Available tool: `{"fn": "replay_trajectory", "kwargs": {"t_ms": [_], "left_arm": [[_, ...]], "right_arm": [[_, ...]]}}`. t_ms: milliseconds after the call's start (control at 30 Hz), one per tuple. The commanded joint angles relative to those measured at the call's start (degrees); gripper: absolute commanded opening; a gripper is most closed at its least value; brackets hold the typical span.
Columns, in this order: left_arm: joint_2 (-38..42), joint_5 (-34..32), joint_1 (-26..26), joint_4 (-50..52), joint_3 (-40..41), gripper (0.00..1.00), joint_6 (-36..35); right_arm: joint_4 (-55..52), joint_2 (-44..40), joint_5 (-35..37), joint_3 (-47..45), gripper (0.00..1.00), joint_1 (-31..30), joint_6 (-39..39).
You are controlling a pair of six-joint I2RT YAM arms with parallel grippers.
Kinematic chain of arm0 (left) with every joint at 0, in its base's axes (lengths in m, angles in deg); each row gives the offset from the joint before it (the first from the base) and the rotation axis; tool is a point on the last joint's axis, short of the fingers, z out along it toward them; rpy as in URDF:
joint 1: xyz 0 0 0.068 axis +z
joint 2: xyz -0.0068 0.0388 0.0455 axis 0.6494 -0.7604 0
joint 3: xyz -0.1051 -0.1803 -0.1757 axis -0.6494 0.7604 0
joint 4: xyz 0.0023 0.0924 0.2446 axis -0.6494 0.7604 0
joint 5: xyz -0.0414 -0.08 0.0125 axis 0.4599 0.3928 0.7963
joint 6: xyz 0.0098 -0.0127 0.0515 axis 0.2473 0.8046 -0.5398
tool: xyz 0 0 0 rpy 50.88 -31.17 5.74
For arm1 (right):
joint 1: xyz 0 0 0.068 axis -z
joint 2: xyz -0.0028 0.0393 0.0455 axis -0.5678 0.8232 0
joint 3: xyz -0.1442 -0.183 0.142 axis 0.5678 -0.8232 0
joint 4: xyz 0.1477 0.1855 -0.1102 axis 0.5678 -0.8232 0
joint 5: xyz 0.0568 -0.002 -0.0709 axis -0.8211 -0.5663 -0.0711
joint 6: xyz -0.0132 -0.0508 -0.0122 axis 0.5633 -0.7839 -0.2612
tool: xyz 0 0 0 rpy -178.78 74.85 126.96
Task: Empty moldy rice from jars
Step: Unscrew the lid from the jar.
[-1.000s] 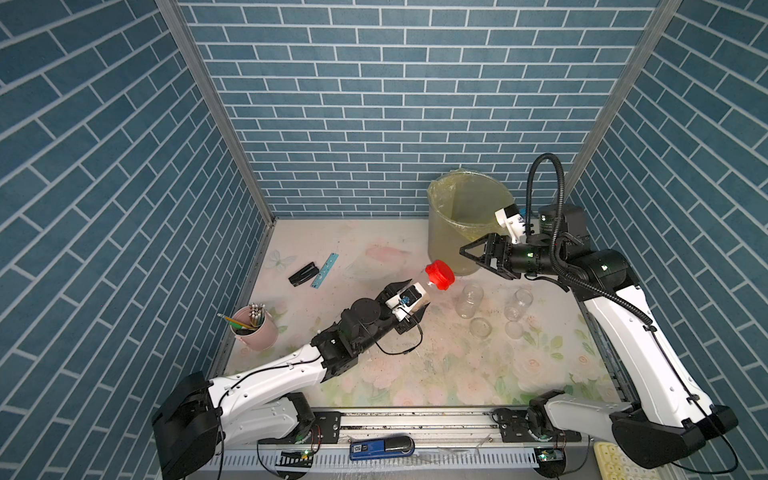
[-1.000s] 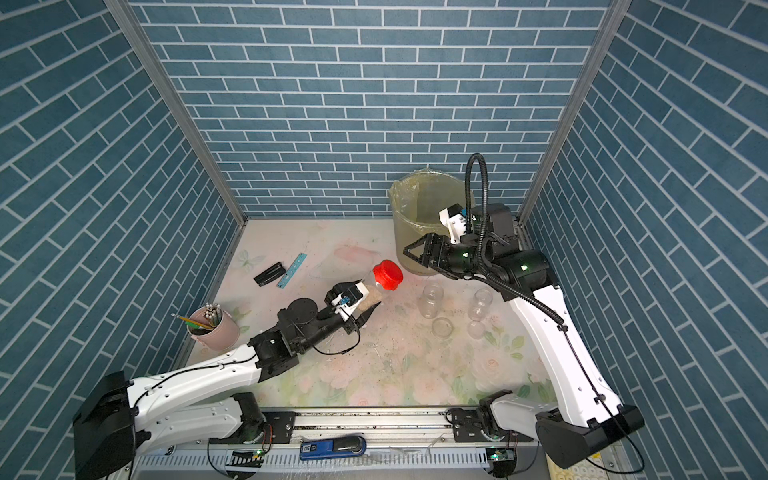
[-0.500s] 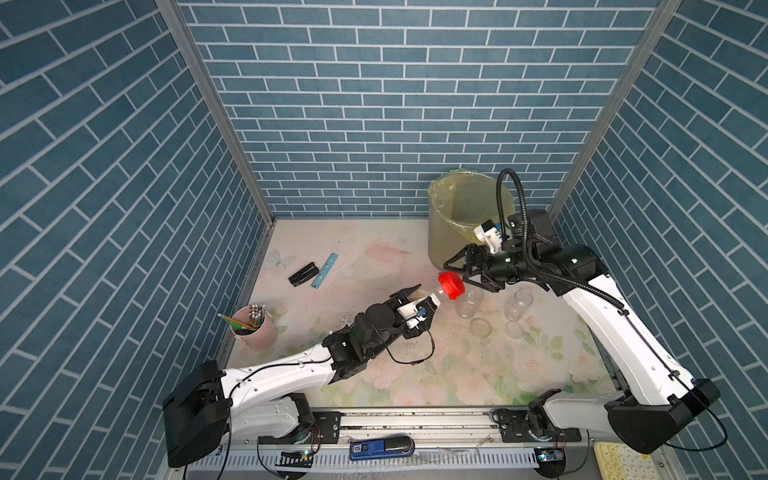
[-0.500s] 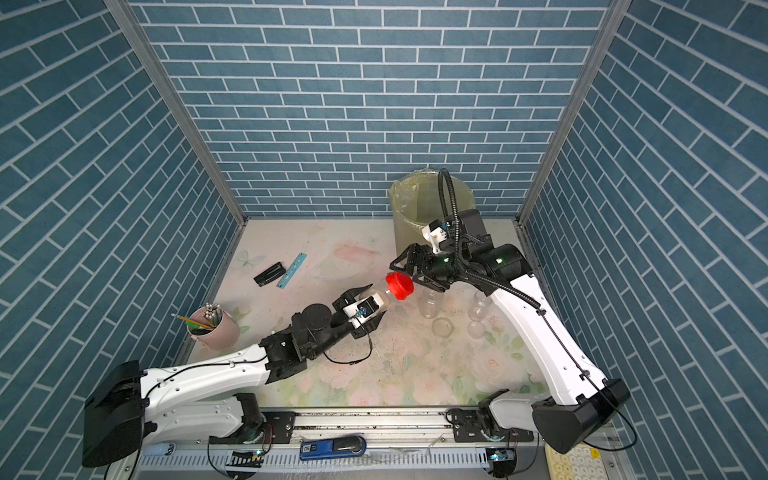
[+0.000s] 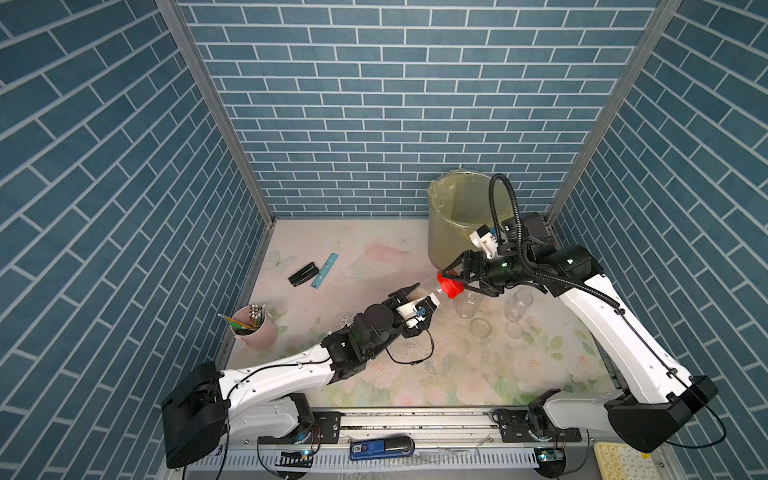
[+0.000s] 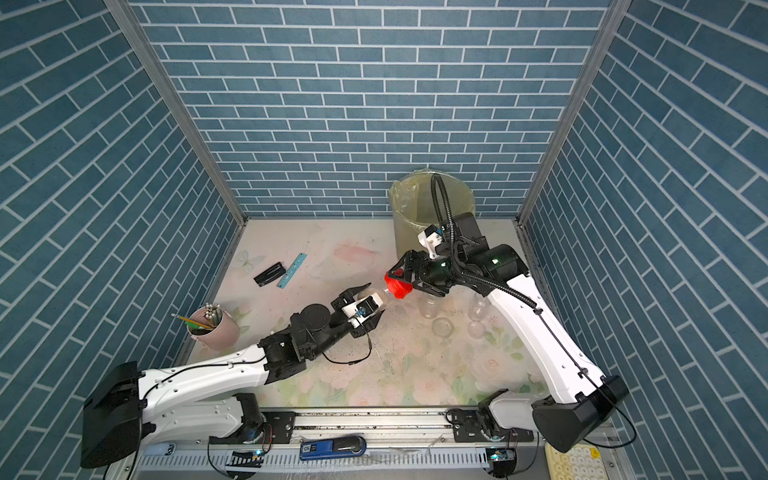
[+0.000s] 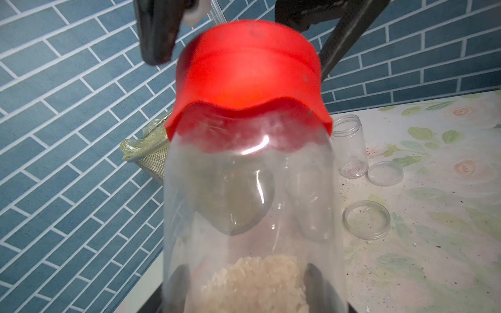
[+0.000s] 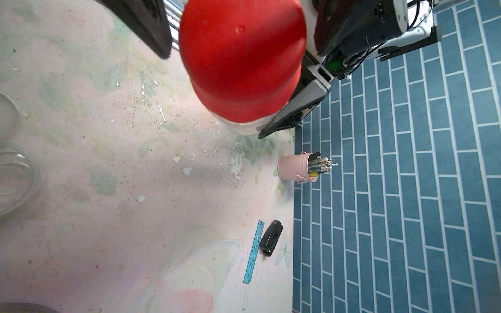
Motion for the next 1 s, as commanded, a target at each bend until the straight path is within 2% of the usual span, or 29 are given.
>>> {"fn": "replay_trajectory", "kwargs": {"t_ms": [0, 233, 333, 400, 467, 567, 633, 733, 833, 900, 967], "left_arm": [[1.27, -0.4, -0.31, -2.21, -1.39, 0.32, -0.17], [1.43, -0.66, -0.31, -2.5, -1.22, 0.32, 0.17], [1.54, -0.49, -0.36, -2.77, -1.11, 0.35, 0.88], [1.53, -0.37, -0.31, -2.84, -1.01, 0.39, 1.96], [1.4, -1.11, -0.14, -4.33, -0.27, 0.39, 4.45], [2.16, 3.65, 1.6, -7.7, 2.37, 0.4, 10.52], [2.95, 7.57, 2.62, -7.92, 3.35, 0.42, 13.82], [4.15, 10.86, 2.73, -5.01, 3.17, 0.43, 15.01], [5.64, 13.2, 2.98, -3.1, 3.95, 0.4, 15.46], [6.31, 13.09, 3.28, -2.62, 4.66, 0.37, 15.97], [6.8, 12.84, 3.38, -2.19, 5.47, 0.35, 15.29]], "right_arm": [[0.26, 0.67, -1.56, -0.49, 0.8, -0.4, -1.3], [1.32, 0.11, -2.34, -3.23, 0.67, -0.62, -1.45], [0.31, -0.2, -0.76, -3.14, 0.54, -0.68, -3.76], [0.69, -0.46, -1.09, -3.3, 0.37, -0.68, -6.59], [2.56, -0.96, -2.71, -4.48, 0.29, -0.68, -9.99], [8.73, -2.45, -8.24, -8.15, 0.27, -0.62, -19.45], [9.89, -2.87, -9.17, -8.98, 0.25, -0.67, -27.48], [9.03, -3.77, -9.64, -8.5, 0.24, -0.58, -40.08], [6.05, -5.14, -14.03, -9.41, 0.24, -0.58, -56.5], [6.06, -5.99, -14.17, -10.68, 0.19, -0.3, -63.25], [4.23, -5.25, -14.72, -9.59, 0.07, 0.51, -67.4]]}}
